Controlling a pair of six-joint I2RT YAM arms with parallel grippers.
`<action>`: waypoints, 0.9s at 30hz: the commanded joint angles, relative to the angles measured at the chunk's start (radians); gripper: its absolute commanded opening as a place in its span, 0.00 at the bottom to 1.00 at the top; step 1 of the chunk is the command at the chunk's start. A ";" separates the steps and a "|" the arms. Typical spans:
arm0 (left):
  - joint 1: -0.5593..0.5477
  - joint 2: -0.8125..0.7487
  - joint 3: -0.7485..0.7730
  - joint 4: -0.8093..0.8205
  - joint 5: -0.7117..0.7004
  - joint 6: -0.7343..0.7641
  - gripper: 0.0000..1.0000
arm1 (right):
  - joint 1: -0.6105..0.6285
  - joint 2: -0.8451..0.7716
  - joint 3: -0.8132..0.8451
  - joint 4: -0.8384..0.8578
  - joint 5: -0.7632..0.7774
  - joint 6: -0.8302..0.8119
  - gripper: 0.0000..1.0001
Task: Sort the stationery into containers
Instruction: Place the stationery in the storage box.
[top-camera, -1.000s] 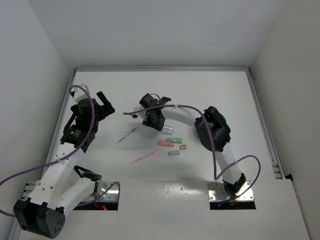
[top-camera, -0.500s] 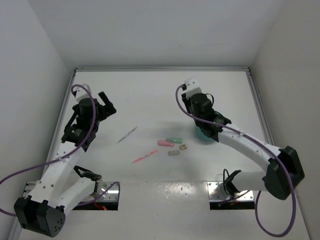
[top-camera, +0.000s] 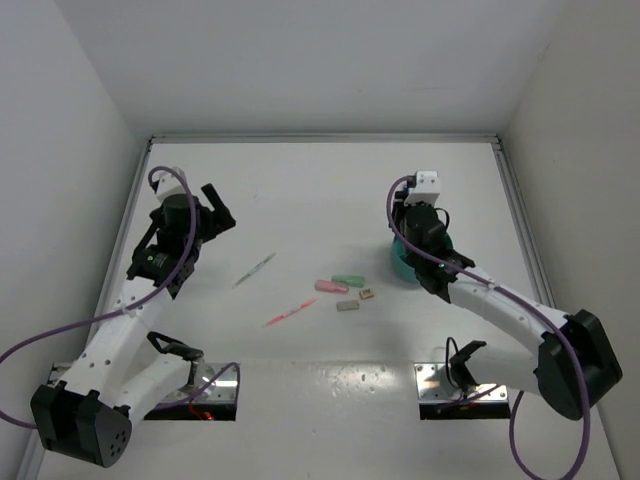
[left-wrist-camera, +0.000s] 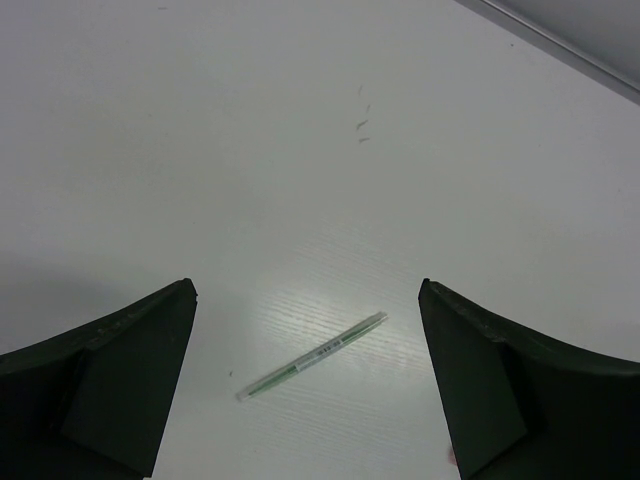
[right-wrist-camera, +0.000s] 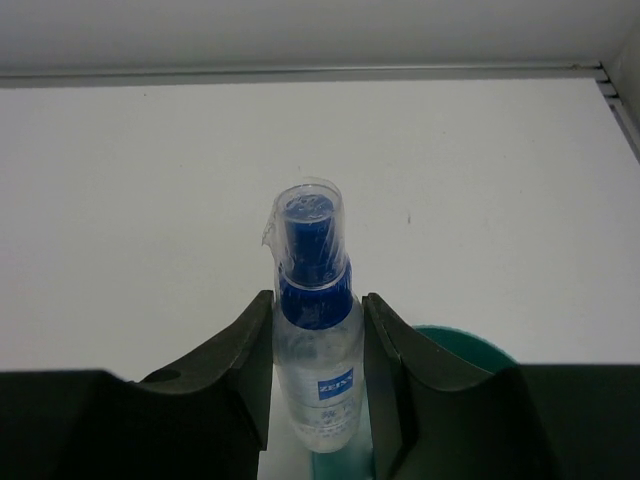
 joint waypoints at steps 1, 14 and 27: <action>0.008 0.000 0.000 0.013 0.013 0.002 0.99 | -0.021 0.043 -0.021 0.130 0.013 0.106 0.00; 0.008 0.000 0.000 0.013 0.031 0.011 0.99 | -0.049 0.099 -0.027 0.142 0.045 0.081 0.00; 0.008 0.009 0.000 0.013 0.031 0.011 0.99 | -0.067 0.096 -0.016 0.098 0.024 0.053 0.00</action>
